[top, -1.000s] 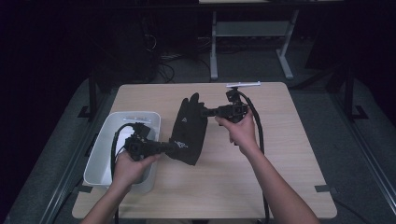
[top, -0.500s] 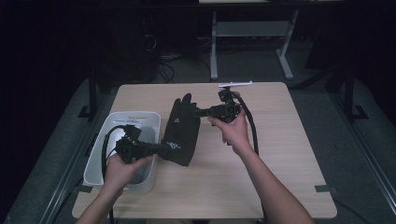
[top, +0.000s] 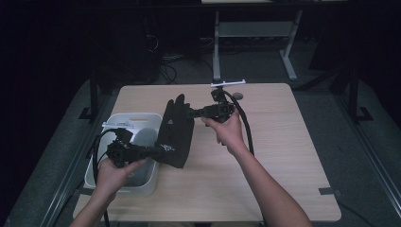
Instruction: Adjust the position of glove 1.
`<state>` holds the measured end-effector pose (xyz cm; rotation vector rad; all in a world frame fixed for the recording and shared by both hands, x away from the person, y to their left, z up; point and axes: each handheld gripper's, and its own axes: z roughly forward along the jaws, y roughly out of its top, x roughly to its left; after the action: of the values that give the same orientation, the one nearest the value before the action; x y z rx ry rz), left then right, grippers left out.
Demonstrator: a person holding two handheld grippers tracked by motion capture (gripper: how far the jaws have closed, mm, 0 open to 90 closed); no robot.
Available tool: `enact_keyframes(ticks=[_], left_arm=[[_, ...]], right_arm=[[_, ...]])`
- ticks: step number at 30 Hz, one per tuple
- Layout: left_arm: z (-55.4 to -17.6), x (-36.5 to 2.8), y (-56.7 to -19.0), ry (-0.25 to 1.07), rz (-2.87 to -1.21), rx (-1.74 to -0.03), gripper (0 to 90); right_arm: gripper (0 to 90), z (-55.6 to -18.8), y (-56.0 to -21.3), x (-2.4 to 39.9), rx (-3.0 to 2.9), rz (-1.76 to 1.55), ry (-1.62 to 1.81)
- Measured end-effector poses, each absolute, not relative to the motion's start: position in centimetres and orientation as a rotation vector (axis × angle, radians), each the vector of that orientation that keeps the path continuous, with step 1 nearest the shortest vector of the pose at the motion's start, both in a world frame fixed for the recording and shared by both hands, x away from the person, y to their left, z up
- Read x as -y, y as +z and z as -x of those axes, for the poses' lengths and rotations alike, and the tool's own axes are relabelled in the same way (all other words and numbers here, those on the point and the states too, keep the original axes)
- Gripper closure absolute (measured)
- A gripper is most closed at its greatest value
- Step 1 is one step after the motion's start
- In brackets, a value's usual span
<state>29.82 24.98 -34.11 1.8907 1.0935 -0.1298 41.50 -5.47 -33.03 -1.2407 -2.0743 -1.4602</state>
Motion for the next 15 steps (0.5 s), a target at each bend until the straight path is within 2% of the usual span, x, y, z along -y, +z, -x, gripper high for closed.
enact_keyframes(ticks=[15], left_arm=[[-29.2, -28.0, -33.8, -0.101, -1.859, -1.135, 79.6]], right_arm=[[74.7, -42.3, -32.8, 1.9, 2.061, 1.193, -1.444]])
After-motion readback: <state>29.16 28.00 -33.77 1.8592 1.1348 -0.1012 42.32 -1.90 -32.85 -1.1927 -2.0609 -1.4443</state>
